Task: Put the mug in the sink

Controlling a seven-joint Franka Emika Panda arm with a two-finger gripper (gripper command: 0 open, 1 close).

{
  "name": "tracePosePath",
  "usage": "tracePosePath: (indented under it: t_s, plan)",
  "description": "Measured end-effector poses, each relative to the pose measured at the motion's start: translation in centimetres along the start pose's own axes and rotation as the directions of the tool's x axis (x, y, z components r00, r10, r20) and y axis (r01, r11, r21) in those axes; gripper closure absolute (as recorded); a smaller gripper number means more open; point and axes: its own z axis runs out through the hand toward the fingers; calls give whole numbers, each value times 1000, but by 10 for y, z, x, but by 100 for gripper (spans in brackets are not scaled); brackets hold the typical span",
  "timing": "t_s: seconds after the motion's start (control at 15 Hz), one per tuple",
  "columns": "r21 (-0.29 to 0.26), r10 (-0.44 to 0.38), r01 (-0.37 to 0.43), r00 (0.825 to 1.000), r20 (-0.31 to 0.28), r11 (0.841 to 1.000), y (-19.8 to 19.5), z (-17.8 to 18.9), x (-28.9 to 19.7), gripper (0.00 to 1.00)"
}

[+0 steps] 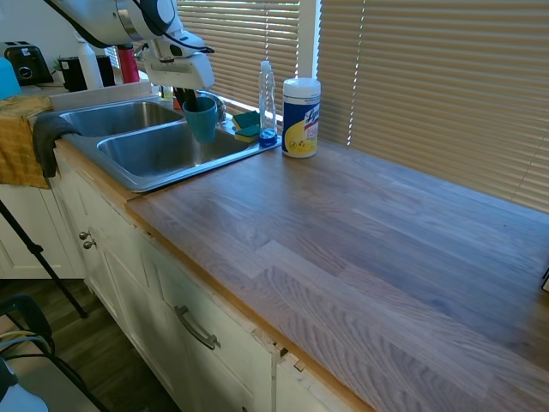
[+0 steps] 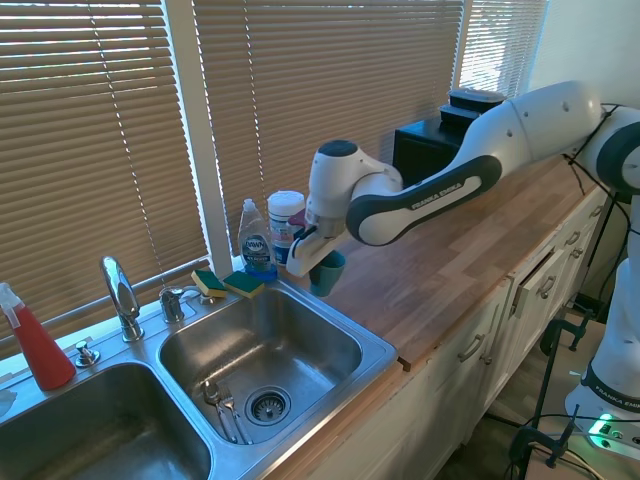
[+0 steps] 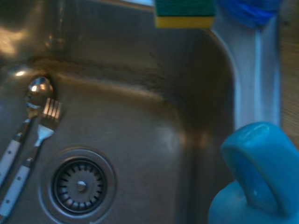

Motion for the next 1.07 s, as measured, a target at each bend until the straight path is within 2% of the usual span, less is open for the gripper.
tracePosePath:
  t_s: [0.33, 0.8, 1.07]
  plan:
    - [-66, 7, -5, 1000, 27, 998, -50, 85, -10, 100]
    - [-146, 28, -16, 996, 84, 989, -74, 202, -28, 100]
    - [-163, 39, -22, 994, 99, 986, -79, 232, -35, 100]
